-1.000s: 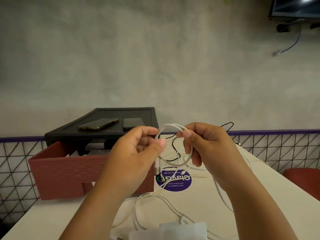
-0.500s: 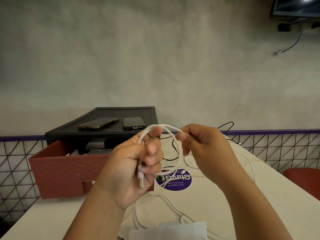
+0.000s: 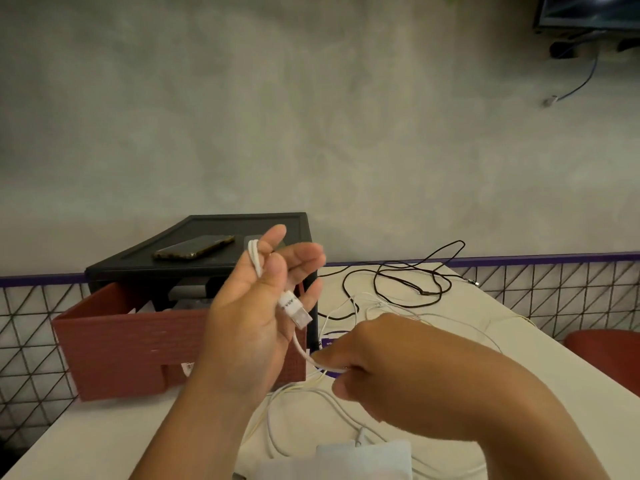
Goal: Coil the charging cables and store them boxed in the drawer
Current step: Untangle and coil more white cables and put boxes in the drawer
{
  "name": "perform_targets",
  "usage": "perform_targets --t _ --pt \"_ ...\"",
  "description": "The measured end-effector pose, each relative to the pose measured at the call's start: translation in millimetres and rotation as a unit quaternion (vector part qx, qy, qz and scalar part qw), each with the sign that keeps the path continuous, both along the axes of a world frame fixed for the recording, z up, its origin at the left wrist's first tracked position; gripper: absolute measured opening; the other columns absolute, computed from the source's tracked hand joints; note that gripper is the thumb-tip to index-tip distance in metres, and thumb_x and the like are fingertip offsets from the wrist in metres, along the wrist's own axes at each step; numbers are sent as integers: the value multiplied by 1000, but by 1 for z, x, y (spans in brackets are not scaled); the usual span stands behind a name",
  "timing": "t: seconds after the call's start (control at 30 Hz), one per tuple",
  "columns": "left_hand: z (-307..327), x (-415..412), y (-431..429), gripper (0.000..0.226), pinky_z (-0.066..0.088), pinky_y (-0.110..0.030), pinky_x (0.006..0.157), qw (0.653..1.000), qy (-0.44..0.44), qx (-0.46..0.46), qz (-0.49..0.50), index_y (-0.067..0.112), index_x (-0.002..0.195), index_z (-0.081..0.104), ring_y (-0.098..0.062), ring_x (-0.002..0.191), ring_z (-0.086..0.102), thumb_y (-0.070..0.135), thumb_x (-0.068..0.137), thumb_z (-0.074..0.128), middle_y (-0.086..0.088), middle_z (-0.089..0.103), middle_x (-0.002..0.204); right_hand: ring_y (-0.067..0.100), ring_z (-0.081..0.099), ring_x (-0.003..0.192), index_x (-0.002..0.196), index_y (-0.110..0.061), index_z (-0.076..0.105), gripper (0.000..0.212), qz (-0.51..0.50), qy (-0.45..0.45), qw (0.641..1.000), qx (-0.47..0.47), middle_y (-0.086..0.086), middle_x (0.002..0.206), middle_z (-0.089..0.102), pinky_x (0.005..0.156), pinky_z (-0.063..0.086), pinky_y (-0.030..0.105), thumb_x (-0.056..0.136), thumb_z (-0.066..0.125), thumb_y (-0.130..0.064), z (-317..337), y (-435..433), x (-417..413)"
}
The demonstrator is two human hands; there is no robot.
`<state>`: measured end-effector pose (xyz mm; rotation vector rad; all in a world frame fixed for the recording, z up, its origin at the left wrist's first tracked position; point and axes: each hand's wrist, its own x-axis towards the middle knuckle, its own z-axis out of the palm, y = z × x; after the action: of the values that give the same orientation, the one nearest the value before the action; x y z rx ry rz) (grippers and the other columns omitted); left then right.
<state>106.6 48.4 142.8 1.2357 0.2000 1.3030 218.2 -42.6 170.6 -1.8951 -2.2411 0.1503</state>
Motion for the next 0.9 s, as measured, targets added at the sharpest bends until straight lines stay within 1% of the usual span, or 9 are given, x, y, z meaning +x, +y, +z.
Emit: perform_targets --t 0.1,0.2,0.27,0.37,0.5,0.6,0.67,0.77,0.9 --pt "-13 7 6 23 49 -18 85 964 146 179 130 33 115 45 -4 87 64 29 92 46 10 68 83 6 47 60 69 -27 56 20 0 30 999 44 -6 63 51 51 33 19 89 54 -29 5 -3 5" --pt "-20 10 1 26 47 -16 63 936 237 228 124 41 113 46 -3 67 60 45 88 38 9 63 74 -8 50 63 68 -31 59 16 -19 82 990 115 -21 59 55 55 37 12 83 62 -31 10 -6 10" --pt "-20 10 -5 35 42 -14 51 950 247 186 51 34 106 55 -3 53 52 52 82 38 7 56 61 -7 50 56 62 -28 60 19 -24 131 978 158 -24 52 53 55 37 8 79 69 -28 10 -6 14" --pt "-17 10 -7 67 38 -15 47 970 207 95 -85 2 83 51 -5 41 31 68 84 40 6 35 47 5 46 49 67 -26 60 17 -13 213 948 236 -10 55 57 47 36 18 73 76 -29 6 2 19" --pt "-8 8 -11 42 38 -22 42 969 154 15 -192 20 57 58 -4 32 23 59 71 51 8 27 40 7 44 53 77 -34 58 17 23 270 910 314 0 62 52 50 33 16 76 64 -50 -3 17 23" --pt "-8 5 -9 42 41 -21 41 947 76 -40 -310 18 54 52 -3 28 30 53 73 64 8 33 37 9 51 67 86 -33 57 27 34 233 916 325 -5 70 54 58 38 18 82 45 -58 -5 23 23" --pt "-7 2 -6 40 46 -22 45 929 25 -54 -366 17 56 52 -3 29 37 47 76 69 7 40 39 10 49 65 76 -25 50 33 22 210 929 304 -7 66 50 57 35 20 86 43 -55 -6 24 24" --pt "-2 1 -5 44 47 -24 44 947 29 -101 -305 15 49 48 -8 32 39 44 80 61 2 41 42 14 50 63 72 -27 44 25 -14 160 952 261 -7 57 49 56 37 25 94 47 -39 -7 23 25" --pt "1 -2 -1 38 48 -24 43 967 84 -134 -202 11 49 58 -10 40 44 31 81 52 -4 48 54 18 49 69 91 -26 45 13 -47 59 963 260 -6 72 54 59 37 28 99 36 -32 -6 23 22"
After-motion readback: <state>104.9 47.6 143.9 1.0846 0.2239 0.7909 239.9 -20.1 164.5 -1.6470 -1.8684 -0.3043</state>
